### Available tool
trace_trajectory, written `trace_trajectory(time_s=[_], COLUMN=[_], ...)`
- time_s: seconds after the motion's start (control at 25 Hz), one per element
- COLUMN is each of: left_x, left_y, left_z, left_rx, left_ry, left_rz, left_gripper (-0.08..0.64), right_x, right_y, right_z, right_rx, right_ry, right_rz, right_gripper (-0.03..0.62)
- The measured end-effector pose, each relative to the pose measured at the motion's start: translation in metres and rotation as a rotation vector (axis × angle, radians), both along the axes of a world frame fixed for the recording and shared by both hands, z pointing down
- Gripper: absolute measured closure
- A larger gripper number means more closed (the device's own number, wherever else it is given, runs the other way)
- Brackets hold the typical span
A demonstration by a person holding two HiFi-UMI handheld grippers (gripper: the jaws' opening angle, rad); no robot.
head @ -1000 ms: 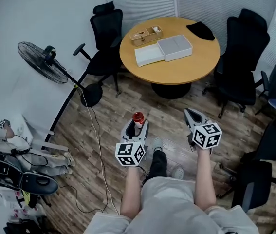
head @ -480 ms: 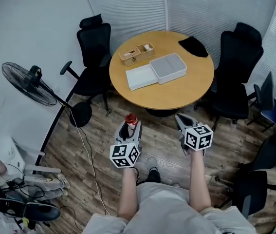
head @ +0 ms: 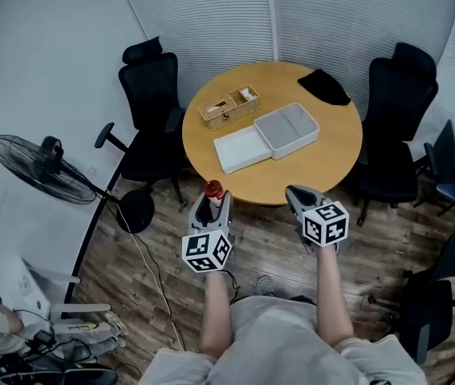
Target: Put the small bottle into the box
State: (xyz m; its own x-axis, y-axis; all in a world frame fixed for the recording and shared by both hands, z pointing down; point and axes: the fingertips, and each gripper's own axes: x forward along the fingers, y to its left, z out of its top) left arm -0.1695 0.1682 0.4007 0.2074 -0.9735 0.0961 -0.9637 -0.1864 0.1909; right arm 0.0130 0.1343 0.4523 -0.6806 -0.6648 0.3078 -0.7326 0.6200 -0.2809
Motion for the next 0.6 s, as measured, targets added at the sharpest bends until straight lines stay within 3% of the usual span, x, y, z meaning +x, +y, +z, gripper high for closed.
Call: trace_trajectory(time_s=[0.36,0.6], left_x=[-0.020,-0.022], left_y=[-0.032,-0.045], left_z=[0.010,0.014], left_rx=[-0.013,-0.017], left_ry=[0.009,0.000], left_rz=[0.032,0.023], left_gripper=[0.328,0.328], right_x=[-0.003,-0.006], right_y=[-0.026,-0.044], right_z=[0.011,0.018], right_rx=[-0.015,-0.043], right_ry=[0.029,-0.014], right_rz=[0.062,0.053], right_gripper=[0.574,0.574])
